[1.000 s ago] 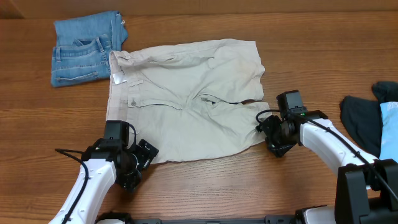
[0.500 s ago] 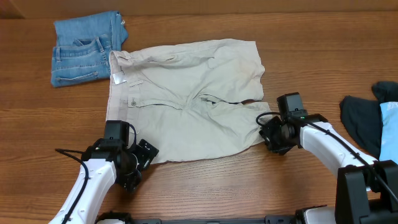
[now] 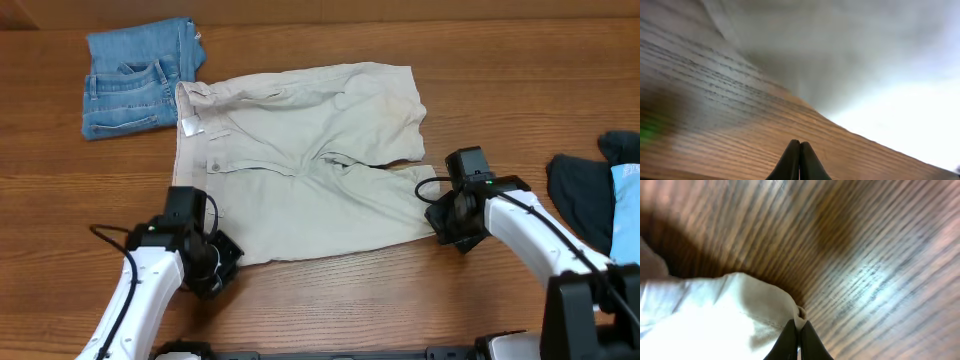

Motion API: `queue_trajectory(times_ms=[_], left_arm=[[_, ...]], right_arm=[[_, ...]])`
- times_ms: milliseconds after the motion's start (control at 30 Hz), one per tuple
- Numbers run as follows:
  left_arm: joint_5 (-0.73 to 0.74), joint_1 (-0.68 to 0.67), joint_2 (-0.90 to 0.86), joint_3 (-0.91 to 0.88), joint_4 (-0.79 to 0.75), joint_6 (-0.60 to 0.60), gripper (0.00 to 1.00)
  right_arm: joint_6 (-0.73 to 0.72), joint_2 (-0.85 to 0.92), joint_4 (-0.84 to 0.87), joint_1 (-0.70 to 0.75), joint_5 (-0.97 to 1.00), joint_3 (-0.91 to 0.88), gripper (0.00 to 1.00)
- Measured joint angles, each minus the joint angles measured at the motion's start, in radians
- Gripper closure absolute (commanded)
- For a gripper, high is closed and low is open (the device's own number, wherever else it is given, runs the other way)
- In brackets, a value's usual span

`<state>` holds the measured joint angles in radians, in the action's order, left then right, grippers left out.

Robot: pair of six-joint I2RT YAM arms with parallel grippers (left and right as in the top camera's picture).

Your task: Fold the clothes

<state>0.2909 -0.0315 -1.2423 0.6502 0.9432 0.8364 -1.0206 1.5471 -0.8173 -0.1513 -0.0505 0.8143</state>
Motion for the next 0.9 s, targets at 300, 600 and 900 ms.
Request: queue_trajectory(times_ms=[300, 600, 900], left_arm=[[-0.086, 0.000, 0.000, 0.072, 0.053, -0.074, 0.00], [-0.089, 0.000, 0.000, -0.005, 0.048, -0.026, 0.00], [-0.087, 0.000, -0.013, -0.064, -0.061, -0.001, 0.00]], right_arm=[[-0.039, -0.338, -0.175, 0.000, 0.134, 0.016, 0.96], [-0.052, -0.338, -0.178, 0.000, 0.171, 0.024, 0.96], [-0.051, -0.338, -0.261, 0.000, 0.171, 0.124, 0.96]])
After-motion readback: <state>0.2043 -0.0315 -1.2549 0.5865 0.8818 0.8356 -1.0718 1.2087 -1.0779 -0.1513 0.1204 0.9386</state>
